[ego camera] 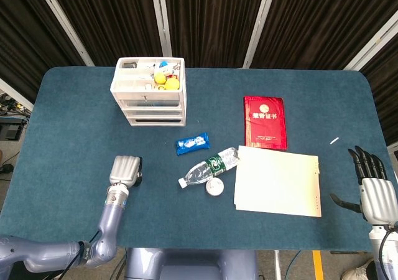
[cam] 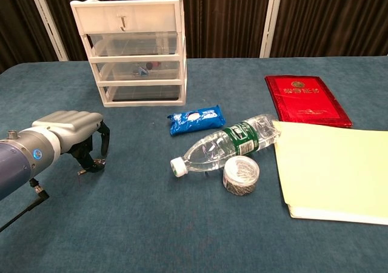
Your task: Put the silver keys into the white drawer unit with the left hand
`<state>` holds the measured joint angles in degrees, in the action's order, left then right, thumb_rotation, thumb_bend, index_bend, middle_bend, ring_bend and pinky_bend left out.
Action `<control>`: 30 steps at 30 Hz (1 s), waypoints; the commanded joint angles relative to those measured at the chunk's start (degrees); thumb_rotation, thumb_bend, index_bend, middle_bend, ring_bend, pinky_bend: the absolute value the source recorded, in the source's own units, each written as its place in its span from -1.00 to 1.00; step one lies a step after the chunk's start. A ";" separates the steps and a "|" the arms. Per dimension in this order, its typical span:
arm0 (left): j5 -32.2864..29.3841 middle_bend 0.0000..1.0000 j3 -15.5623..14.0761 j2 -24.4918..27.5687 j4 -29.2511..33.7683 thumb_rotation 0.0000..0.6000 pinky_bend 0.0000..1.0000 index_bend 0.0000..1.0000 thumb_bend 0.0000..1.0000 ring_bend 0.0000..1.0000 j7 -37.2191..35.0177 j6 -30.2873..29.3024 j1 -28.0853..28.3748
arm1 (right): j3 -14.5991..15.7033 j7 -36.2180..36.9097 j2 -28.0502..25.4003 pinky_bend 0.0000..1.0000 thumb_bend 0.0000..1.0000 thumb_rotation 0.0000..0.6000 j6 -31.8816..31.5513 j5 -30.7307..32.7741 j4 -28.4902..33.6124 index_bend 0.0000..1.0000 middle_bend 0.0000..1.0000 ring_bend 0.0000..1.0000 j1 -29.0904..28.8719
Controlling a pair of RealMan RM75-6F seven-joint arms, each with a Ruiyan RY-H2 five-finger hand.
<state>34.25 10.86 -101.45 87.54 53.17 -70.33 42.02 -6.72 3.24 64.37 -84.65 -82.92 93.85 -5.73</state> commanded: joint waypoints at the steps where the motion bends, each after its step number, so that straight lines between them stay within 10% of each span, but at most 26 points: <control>1: -0.19 0.99 0.01 -0.08 -0.17 1.00 0.49 -0.05 -0.40 0.73 -0.03 0.04 0.11 | -0.09 0.00 -0.02 -1.00 -0.92 1.00 0.02 0.06 0.03 -1.00 -1.00 -1.00 -0.05; 30: -1.33 0.99 -0.36 -0.35 -0.71 1.00 0.49 0.10 -0.40 0.73 -0.49 0.04 0.43 | -0.24 0.44 0.16 -1.00 -0.92 1.00 -0.49 -0.11 -0.03 -1.00 -1.00 -1.00 0.10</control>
<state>32.93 10.49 -101.80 86.83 52.68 -70.29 42.45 -6.97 3.67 64.52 -85.14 -83.03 93.83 -5.63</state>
